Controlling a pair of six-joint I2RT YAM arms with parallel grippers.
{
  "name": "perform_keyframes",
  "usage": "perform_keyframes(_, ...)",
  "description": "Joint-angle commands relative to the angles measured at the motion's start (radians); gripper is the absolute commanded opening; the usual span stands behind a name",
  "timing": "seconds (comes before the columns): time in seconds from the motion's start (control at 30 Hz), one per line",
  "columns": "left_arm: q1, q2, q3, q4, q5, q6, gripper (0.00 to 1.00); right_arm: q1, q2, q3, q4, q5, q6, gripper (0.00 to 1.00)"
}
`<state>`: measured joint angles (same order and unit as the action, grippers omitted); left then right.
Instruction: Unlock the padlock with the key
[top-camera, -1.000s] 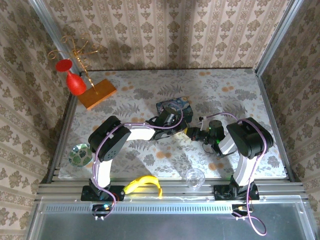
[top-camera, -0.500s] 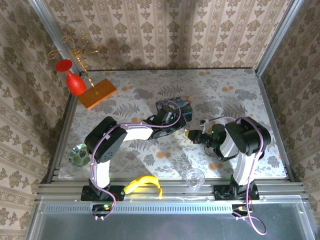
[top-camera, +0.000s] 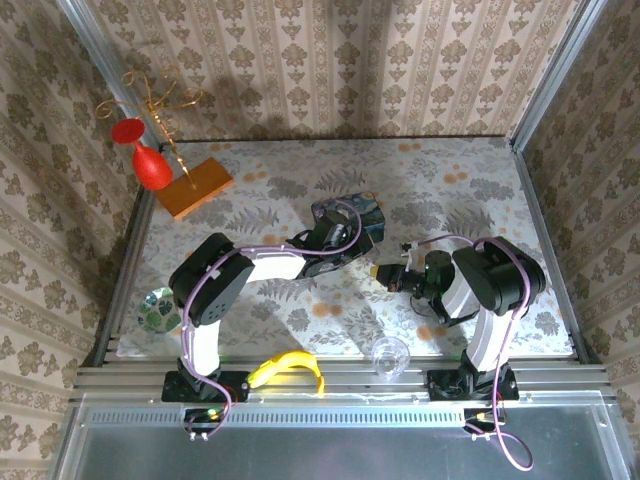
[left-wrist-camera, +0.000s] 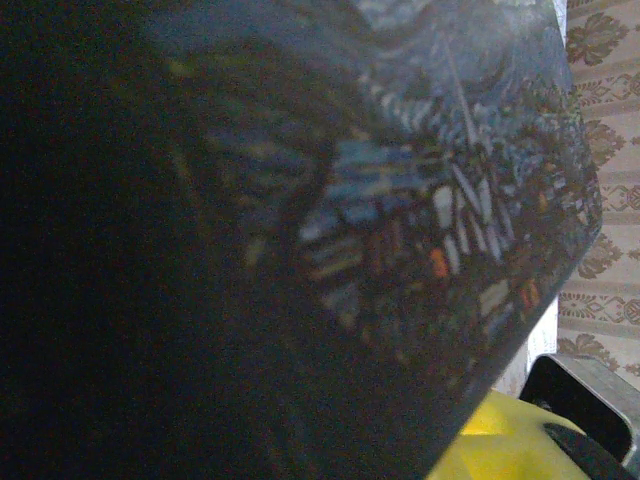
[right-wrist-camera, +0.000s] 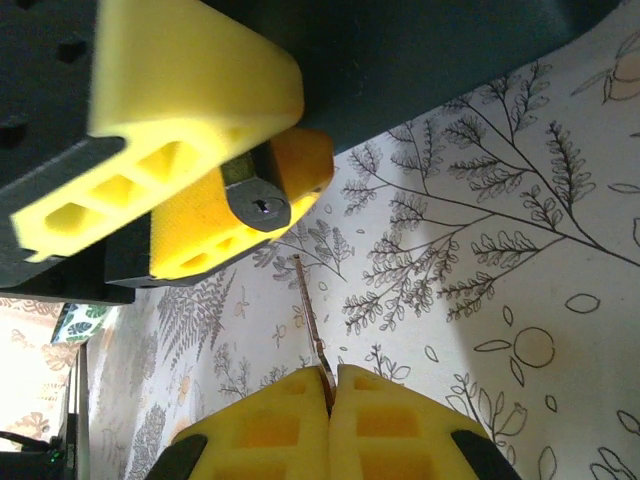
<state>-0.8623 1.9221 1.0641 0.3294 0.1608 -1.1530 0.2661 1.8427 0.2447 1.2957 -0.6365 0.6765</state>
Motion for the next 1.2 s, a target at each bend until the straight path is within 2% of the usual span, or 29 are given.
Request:
perform_keyframes(0.0,0.007,-0.022,-0.003,0.041,-0.001,-0.012,0.13,-0.005,-0.032,-0.004,0.002,-0.010,-0.026,0.00)
perform_keyframes(0.63,-0.002,0.008,0.003,0.054,0.026,-0.022,0.13,-0.004,-0.006,0.055,-0.006,-0.011,0.008,0.00)
perform_keyframes(1.17,-0.010,0.013,0.015,0.040,0.039,-0.012,0.13,0.003,-0.027,0.104,-0.162,-0.014,-0.028,0.00)
